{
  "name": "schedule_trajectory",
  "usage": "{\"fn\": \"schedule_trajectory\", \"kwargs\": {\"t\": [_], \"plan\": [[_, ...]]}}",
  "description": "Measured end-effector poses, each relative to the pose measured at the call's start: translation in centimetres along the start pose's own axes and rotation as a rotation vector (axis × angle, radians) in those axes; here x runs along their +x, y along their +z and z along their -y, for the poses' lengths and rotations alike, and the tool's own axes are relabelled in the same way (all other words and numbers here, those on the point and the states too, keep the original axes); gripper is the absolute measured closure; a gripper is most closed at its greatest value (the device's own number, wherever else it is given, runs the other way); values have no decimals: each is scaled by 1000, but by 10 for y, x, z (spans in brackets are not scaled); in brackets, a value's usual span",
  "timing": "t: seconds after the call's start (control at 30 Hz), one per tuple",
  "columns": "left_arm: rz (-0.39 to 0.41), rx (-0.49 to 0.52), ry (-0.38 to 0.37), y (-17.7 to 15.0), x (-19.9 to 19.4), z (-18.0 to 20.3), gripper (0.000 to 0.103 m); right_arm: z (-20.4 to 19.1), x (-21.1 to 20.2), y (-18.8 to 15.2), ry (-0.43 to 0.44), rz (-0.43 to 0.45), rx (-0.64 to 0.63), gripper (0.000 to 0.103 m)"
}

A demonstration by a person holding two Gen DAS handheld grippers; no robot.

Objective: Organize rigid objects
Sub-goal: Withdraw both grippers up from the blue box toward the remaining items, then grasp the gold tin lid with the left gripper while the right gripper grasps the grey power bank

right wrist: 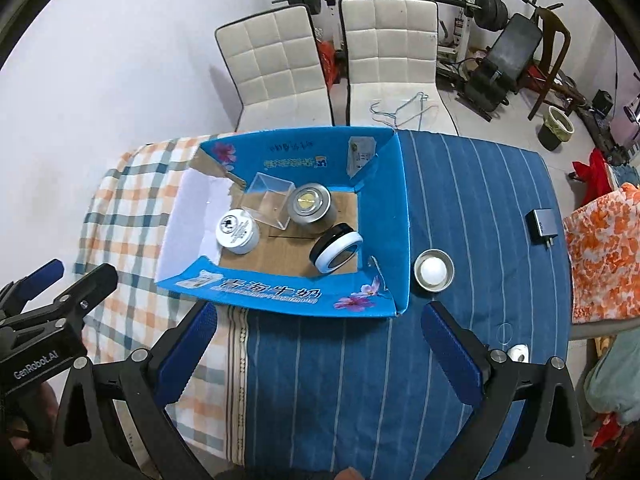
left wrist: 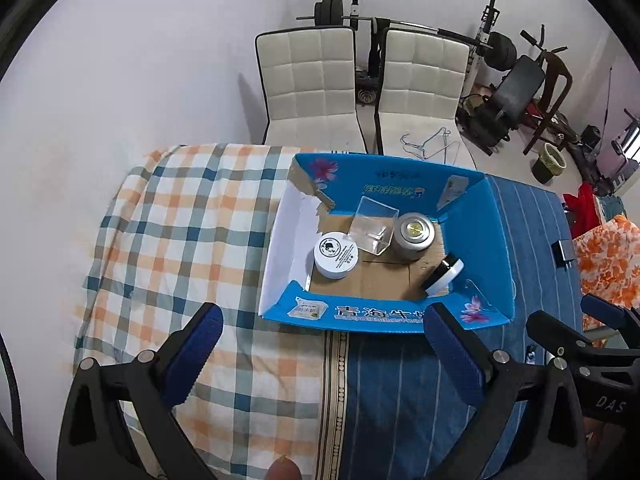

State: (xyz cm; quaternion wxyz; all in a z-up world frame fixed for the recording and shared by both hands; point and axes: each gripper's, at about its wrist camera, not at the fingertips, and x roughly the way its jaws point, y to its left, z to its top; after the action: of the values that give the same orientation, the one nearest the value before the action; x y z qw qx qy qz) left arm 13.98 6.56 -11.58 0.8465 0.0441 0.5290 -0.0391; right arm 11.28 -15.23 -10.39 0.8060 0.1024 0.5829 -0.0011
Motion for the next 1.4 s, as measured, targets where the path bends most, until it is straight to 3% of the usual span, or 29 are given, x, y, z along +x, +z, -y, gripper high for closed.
{"fn": "schedule_trajectory", "kwargs": {"t": [0.23, 0.43, 0.63, 0.7, 0.9, 1.03, 1.13, 1.2, 1.4], "plan": [[-1, 6, -5, -8, -13, 11, 0, 22, -14, -9, 46, 7, 44, 0], [-34, 47, -41, -10, 3, 54, 0, 98, 0, -26, -2, -43, 182, 0], [-128, 129, -127, -19, 42, 143, 0, 218, 21, -55, -113, -111, 387, 0], [-158, 154, -158, -22, 57, 177, 0, 254, 30, -64, -122, -131, 445, 0], [-273, 217, -145, -38, 117, 273, 0, 344, 68, -76, -78, -193, 578, 0], [-335, 117, -92, -38, 157, 309, 0, 382, 91, -69, -48, -213, 617, 0], [-296, -3, 17, -33, 165, 326, 0, 399, 106, -52, -52, -213, 604, 0], [-275, -29, -4, -29, 168, 341, 0, 412, 115, -37, -44, -215, 591, 0], [-346, -97, 16, -27, 197, 370, 0, 443, 131, 1, -57, -204, 529, 0]]}}
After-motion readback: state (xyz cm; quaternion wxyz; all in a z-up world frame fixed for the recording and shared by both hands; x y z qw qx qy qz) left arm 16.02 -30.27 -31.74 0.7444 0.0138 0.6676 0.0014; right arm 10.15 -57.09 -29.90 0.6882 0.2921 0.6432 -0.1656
